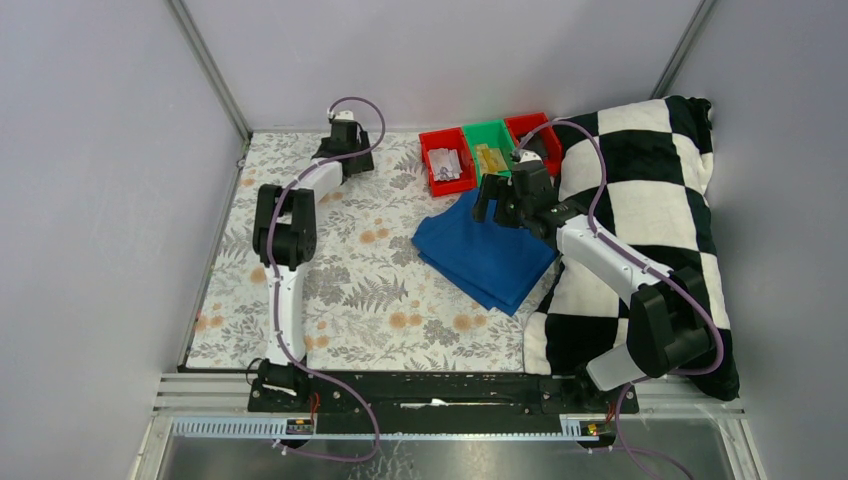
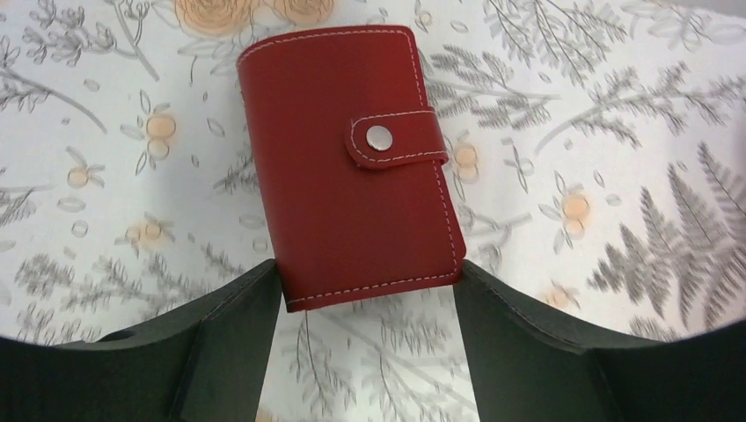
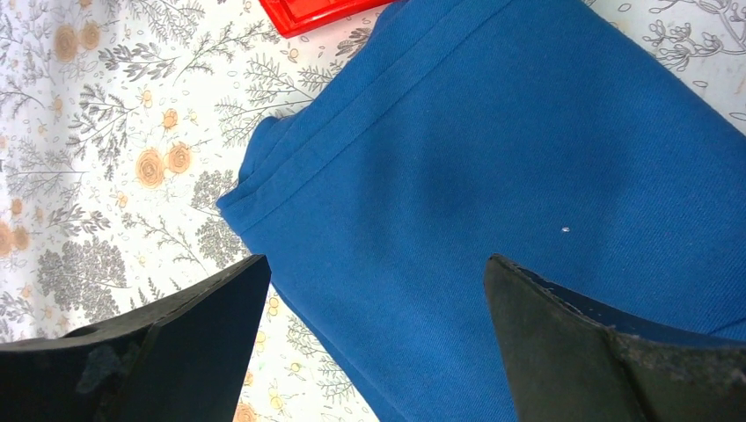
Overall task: Take the credit cards out of the card holder
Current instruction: Move the card holder to the center of the board.
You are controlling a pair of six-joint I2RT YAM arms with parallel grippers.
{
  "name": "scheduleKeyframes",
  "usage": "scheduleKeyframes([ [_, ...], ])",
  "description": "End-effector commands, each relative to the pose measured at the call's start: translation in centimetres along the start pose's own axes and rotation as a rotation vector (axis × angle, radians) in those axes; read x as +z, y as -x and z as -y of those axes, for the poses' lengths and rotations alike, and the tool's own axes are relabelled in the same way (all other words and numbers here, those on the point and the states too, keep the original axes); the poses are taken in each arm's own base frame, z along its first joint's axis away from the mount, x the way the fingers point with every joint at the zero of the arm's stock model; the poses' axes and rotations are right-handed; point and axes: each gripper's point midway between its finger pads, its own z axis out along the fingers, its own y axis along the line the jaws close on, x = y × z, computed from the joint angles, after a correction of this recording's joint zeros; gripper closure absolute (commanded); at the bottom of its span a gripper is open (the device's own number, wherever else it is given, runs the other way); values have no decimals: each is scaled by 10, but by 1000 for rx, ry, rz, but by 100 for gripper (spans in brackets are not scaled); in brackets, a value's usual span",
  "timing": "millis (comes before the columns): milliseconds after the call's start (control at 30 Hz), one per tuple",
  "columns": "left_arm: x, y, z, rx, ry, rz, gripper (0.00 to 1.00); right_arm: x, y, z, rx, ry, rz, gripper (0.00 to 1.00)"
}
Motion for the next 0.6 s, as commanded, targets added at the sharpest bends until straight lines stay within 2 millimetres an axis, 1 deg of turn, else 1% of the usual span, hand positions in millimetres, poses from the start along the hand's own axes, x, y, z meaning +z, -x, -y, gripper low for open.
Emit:
scheduleKeyframes([
  [0, -61, 37, 16, -7, -60, 53, 26, -13, 19, -23, 19, 85, 52, 0],
  [167, -105, 13, 10, -52, -58, 6, 27, -24, 17, -28, 32, 123, 58, 0],
  [233, -122, 7, 12, -68, -65, 0, 26, -29, 17, -28, 36, 128, 67, 0],
  [300, -134, 3, 13, -71, -63, -6, 26, -33, 16, -28, 38, 134, 69, 0],
  [367, -141, -1, 14, -69, -53, -29, 26, -37, 15, -29, 39, 144, 70, 0],
  [433, -142, -5, 12, -80, -29, -50, 23, -40, 14, -30, 44, 152, 70, 0],
  [500, -139, 0, 10, -82, -5, -37, 12, -43, 13, -31, 51, 162, 71, 0],
  [533, -133, 2, 9, -70, 10, -35, 5, -44, 12, -32, 52, 167, 72, 0],
  [567, -127, 4, 9, -50, 19, -38, 2, -45, 12, -33, 54, 172, 70, 0],
])
